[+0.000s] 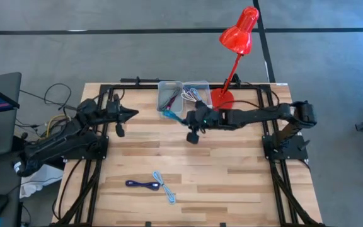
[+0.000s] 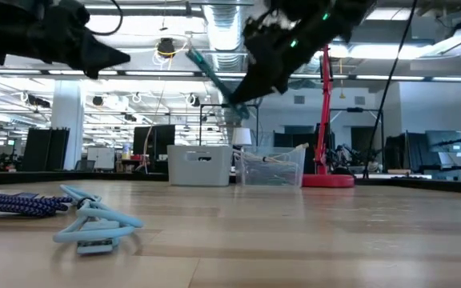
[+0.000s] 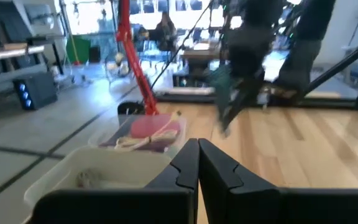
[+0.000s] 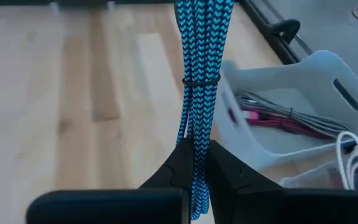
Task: Pick & Place USB Port
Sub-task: Put the black and blue charger cable into the gray bin, then put the purple and black charger cable into the gray bin
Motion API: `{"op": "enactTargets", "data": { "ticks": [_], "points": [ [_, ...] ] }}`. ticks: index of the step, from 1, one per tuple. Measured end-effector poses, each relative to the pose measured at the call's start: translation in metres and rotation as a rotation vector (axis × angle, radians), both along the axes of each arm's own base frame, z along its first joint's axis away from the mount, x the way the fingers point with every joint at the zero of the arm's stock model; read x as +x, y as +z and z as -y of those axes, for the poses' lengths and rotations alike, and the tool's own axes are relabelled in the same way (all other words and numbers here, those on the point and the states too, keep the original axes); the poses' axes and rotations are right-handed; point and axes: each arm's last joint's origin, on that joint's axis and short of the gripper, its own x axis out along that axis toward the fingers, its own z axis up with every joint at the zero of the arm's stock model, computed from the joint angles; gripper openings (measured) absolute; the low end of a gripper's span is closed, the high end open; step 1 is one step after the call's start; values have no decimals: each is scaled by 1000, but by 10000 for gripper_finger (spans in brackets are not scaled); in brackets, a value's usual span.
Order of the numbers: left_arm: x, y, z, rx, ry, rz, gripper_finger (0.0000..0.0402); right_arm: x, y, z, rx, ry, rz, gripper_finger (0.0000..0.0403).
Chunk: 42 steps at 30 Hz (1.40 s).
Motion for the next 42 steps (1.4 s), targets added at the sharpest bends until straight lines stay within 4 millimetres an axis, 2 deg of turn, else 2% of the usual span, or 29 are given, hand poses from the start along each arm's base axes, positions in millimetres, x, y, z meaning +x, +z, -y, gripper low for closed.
{"op": "enactTargets", "data": {
  "ticks": [7,10,14,23,29,32,42],
  "points": [
    [-3,-3,3,-16,-9,24,6,24,-30,41,46,-37,110,13],
    [-2,-4,3,-20,-11,18,5,27,-39,55,66,-72,128,13],
    [-2,-4,2,-25,-10,12,9,35,-46,73,57,-123,140,13],
    [-2,-5,2,-30,-9,11,9,54,-49,114,86,-179,164,13],
    [-2,-5,2,-30,-9,11,5,62,-66,123,158,-183,48,14],
    [-2,-5,2,-30,-9,11,7,63,-70,124,162,-188,24,27],
    [-2,-5,2,-30,-9,11,6,63,-60,124,132,-176,53,96]
  ]
}}
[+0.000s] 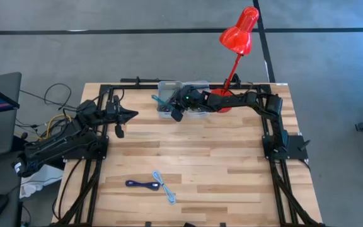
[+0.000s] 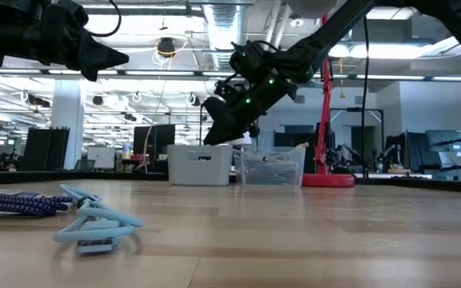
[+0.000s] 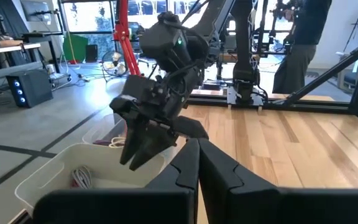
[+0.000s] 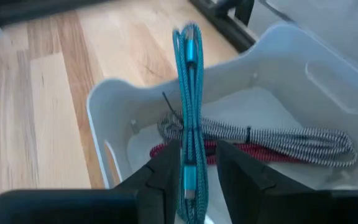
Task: Pick & Place USB Port
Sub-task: Put the purple and black charger cable into the gray bin
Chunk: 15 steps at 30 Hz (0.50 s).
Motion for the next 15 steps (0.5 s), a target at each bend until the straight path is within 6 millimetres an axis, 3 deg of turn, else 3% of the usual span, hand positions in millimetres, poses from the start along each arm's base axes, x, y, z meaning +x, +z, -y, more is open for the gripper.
{"op": "enactTargets", "data": {
  "ticks": [9,15],
  "points": [
    [0,0,0,-18,1,3,11,-4,22,-7,-14,17,18,107],
    [0,0,0,-18,1,3,12,-13,49,-36,35,124,-11,106]
  ]
}}
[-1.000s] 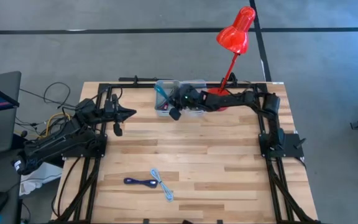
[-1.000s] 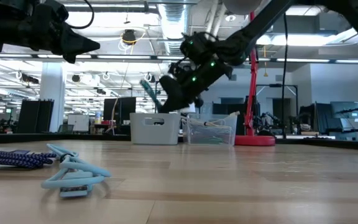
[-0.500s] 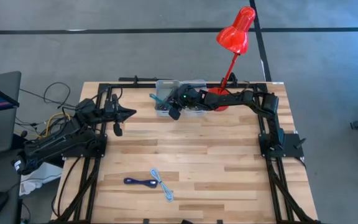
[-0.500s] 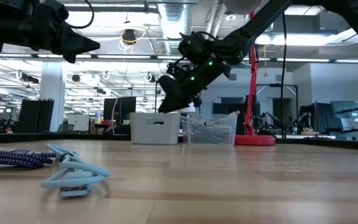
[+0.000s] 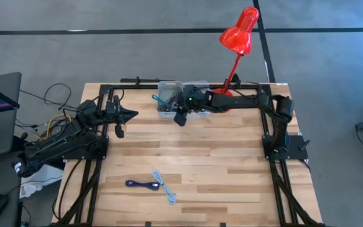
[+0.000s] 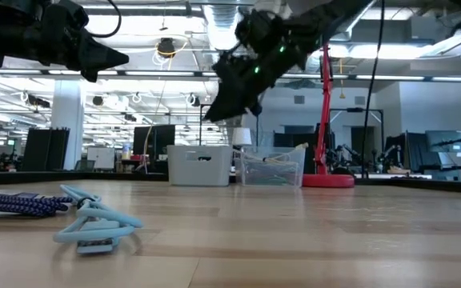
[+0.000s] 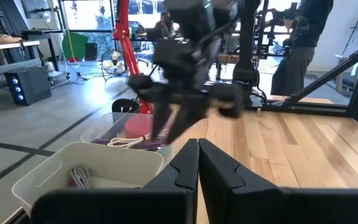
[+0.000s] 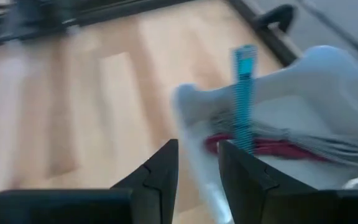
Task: Pick & Place USB Port
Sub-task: Put the purple and black charger cable into the gray bin
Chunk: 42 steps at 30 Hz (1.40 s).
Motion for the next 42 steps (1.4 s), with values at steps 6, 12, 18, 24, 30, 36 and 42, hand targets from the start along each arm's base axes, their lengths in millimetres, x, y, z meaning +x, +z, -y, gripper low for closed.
{"op": "enactTargets", "data": {
  "ticks": [6,12,18,24,30,36,42],
  "points": [
    [0,0,0,1,0,0,12,-4,14,-44,22,112,-50,106],
    [1,0,0,-51,2,5,12,-6,13,-90,61,203,-128,106],
    [7,-11,-5,-102,0,-88,12,-9,10,-139,-42,296,-188,106],
    [14,-20,-10,-92,-5,-163,12,-22,19,-162,-190,289,-254,106],
    [11,-16,-7,-12,-21,-142,9,-46,47,-164,-252,238,-221,106],
    [9,-12,-3,3,-93,-107,7,-87,46,-156,-250,174,-144,106],
    [7,-10,1,0,-168,-83,7,-136,31,-151,-178,123,-2,106]
  ]
}}
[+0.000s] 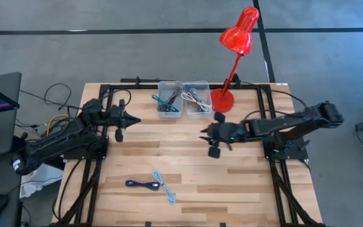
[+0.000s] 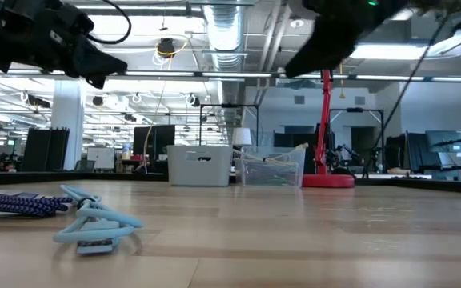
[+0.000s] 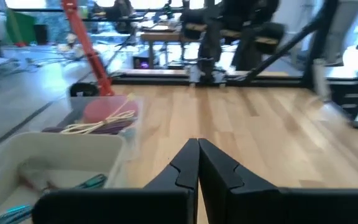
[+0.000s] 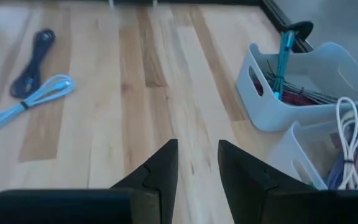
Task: Pick & Place USB Port
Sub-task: Put the purple and black charger cable into the gray bin
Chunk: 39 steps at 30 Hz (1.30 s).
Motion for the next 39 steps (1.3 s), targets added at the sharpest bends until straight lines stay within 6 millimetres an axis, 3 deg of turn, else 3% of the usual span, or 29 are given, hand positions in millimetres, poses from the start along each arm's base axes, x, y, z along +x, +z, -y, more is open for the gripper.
{"op": "enactTargets", "data": {
  "ticks": [5,10,17,21,26,39],
  "points": [
    [-1,-3,4,-72,-128,-23,9,-39,-10,-1,16,14,83,106],
    [-3,-14,6,-139,-134,-110,11,-70,-17,0,30,28,181,106],
    [-5,-45,8,-216,-133,-180,7,-99,-37,4,86,26,317,106],
    [-7,-65,12,-299,-163,-219,9,-107,-46,7,117,-5,344,106],
    [-6,-72,17,-428,-189,-254,10,-108,-47,9,106,-67,349,106],
    [0,-74,16,-361,-165,-259,10,-108,-43,9,127,-103,397,106]
  ]
}}
